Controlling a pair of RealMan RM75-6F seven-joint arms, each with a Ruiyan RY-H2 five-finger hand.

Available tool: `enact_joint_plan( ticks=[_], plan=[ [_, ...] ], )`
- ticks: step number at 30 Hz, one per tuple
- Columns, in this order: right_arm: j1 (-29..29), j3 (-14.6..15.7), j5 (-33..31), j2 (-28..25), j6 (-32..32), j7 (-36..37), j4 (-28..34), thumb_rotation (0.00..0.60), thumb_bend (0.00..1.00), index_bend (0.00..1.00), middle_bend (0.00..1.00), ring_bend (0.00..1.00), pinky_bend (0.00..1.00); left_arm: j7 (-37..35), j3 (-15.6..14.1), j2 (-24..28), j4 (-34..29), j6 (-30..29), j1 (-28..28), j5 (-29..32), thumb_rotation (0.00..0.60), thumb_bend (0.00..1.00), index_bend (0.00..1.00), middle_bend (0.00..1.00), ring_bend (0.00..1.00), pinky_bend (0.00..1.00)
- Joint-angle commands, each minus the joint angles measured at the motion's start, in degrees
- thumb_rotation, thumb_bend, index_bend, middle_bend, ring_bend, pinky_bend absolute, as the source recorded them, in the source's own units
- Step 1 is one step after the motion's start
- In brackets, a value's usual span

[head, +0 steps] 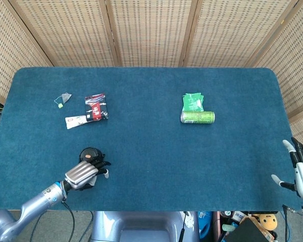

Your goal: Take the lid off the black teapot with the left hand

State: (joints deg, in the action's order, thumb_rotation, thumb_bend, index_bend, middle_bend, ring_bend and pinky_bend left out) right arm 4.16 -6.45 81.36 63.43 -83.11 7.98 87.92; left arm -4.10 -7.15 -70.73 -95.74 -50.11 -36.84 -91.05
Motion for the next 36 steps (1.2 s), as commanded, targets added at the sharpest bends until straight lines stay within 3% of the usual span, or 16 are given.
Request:
enact_joint_plan(
  ticks=[1,4,8,15,22,29,36],
  plan=[
    [0.0,0.0,0.0,0.0,0.0,-0.2,0.1,0.6,0.0,0.0,0.0,0.0,0.0,-1.4,-0.3,1.2,-0.1,-4.7,1.6,-2.8,0.6,1.0,0.36,0.12,0.13,0.03],
    [0.0,0.1,0.1,0.1,0.0,-0.4,0.2,0.6,0.0,0.0,0.0,0.0,0.0,-4.5,0.2,1.1,1.3,-10.2,3.0,-5.5,0.6,0.96,0.36,0.02,0.01,0.0],
    [0.1,0.2,0.1,0.1,0.0,-0.6,0.3,0.6,0.0,0.0,0.0,0.0,0.0,-4.6,2.8,1.1,2.0,-14.8,4.9,-3.3,0.6,0.65,0.36,0.0,0.0,0.0],
    [0.1,0.2,0.1,0.1,0.1,-0.4,0.3,0.6,0.0,0.0,0.0,0.0,0.0,2.9,6.6,1.1,1.1,-11.2,5.7,8.9,0.6,0.47,0.36,0.0,0.0,0.0],
    [0.1,0.2,0.0,0.0,0.3,-0.1,0.2,0.6,0.0,0.0,0.0,0.0,0.0,9.2,7.8,0.3,0.8,-7.7,5.5,17.0,0.6,0.47,0.36,0.0,0.0,0.0],
    [0.1,0.2,0.1,0.0,0.3,-0.2,0.3,0.6,0.0,0.0,0.0,0.0,0.0,9.7,8.2,-1.5,1.8,-7.3,5.8,18.0,0.6,0.47,0.41,0.0,0.0,0.0],
    [0.1,0.2,0.0,-0.1,0.4,0.0,0.2,0.6,0.0,0.0,0.0,0.0,0.0,10.8,8.7,-2.4,2.6,-7.2,5.9,18.6,0.6,0.37,0.44,0.0,0.0,0.0]
  ],
)
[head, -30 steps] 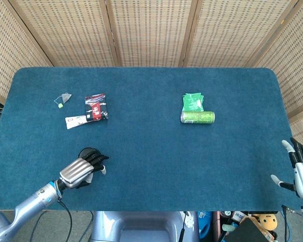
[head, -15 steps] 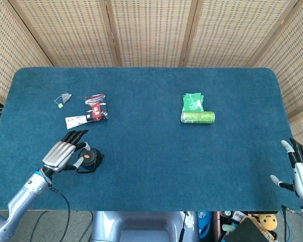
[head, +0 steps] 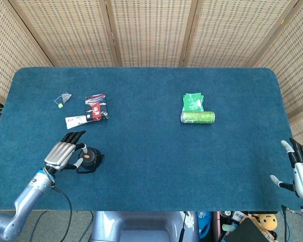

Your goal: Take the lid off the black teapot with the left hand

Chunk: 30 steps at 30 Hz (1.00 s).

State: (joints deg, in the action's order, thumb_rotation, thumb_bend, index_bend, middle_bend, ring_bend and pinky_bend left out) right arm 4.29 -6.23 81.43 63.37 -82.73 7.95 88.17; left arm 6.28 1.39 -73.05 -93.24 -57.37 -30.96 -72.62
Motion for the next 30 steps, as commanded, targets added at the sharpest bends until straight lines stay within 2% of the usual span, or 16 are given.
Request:
enact_joint_plan(
  ticks=[1,30],
  plan=[
    [0.0,0.0,0.0,0.0,0.1,0.0,0.0,0.6,0.0,0.0,0.0,0.0,0.0,0.7,0.2,-0.2,0.2,0.0,0.0,0.3,0.6,0.36,0.44,0.0,0.0,0.0],
    [0.2,0.0,-0.4,-0.1,0.5,0.5,-0.2,0.6,0.0,0.0,0.0,0.0,0.0,2.5,1.4,-3.0,2.1,2.8,-0.7,4.1,0.6,0.35,0.46,0.0,0.0,0.0]
  ],
)
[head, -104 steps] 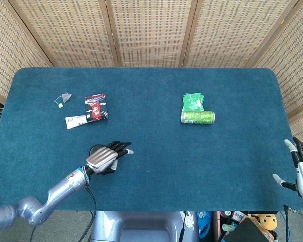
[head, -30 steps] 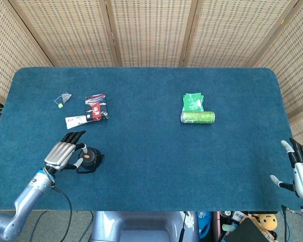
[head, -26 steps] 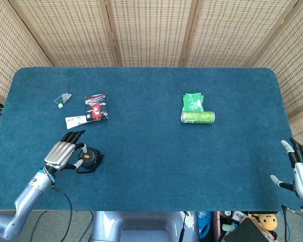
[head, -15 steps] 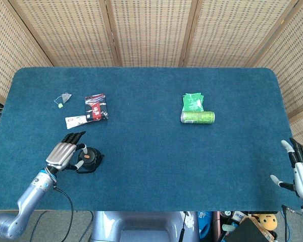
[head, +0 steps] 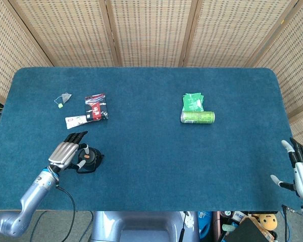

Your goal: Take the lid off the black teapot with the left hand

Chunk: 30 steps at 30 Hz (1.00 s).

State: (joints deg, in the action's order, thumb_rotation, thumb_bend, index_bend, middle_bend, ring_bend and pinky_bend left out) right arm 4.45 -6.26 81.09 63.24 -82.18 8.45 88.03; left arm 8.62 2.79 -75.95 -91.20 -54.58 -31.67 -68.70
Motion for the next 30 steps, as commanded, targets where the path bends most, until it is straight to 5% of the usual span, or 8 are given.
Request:
enact_joint_plan(
  ticks=[1,30],
  plan=[
    [0.0,0.0,0.0,0.0,0.0,0.0,0.0,0.6,0.0,0.0,0.0,0.0,0.0,0.2,0.1,-0.1,0.0,0.1,0.0,0.2,0.6,0.35,0.46,0.0,0.0,0.0],
    [0.1,0.1,-0.2,0.1,0.4,-0.2,-0.2,0.6,0.0,0.0,0.0,0.0,0.0,1.8,0.7,-1.1,0.6,1.8,-0.9,3.6,0.6,0.35,0.49,0.0,0.0,0.0]
  ],
)
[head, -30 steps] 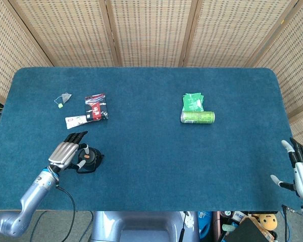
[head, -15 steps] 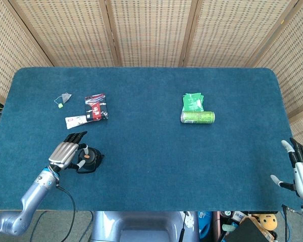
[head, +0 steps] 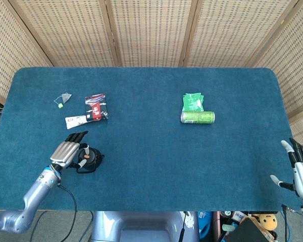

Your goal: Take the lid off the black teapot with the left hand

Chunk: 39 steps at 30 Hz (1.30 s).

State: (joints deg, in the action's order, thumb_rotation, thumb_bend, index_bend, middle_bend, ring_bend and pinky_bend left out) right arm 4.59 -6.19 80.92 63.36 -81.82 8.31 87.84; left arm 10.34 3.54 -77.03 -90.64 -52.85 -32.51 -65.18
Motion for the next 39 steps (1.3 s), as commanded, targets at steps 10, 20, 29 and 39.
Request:
enact_joint_plan(
  ticks=[10,20,29,39],
  plan=[
    [0.0,0.0,-0.1,0.0,0.1,0.1,0.0,0.6,0.0,0.0,0.0,0.0,0.0,0.8,0.2,-0.2,0.3,0.5,-0.4,1.3,0.6,0.43,0.52,0.0,0.0,0.0],
    [0.0,-0.1,-0.1,-0.1,0.1,0.3,-0.1,0.6,0.0,0.0,0.0,0.0,0.0,1.3,0.6,0.1,-0.3,0.2,-0.6,2.1,0.6,0.47,0.57,0.0,0.0,0.0],
    [0.0,0.0,0.0,-0.1,-0.1,0.4,0.0,0.6,0.0,0.0,0.0,0.0,0.0,-0.6,2.3,2.3,-2.6,-1.9,-0.3,1.2,0.6,0.47,0.57,0.0,0.0,0.0],
    [-0.1,0.1,0.2,-0.1,-0.1,0.1,0.1,0.6,0.0,0.0,0.0,0.0,0.0,-7.1,4.6,5.3,0.2,-1.2,0.5,2.9,0.6,0.47,0.57,0.0,0.0,0.0]
  ],
)
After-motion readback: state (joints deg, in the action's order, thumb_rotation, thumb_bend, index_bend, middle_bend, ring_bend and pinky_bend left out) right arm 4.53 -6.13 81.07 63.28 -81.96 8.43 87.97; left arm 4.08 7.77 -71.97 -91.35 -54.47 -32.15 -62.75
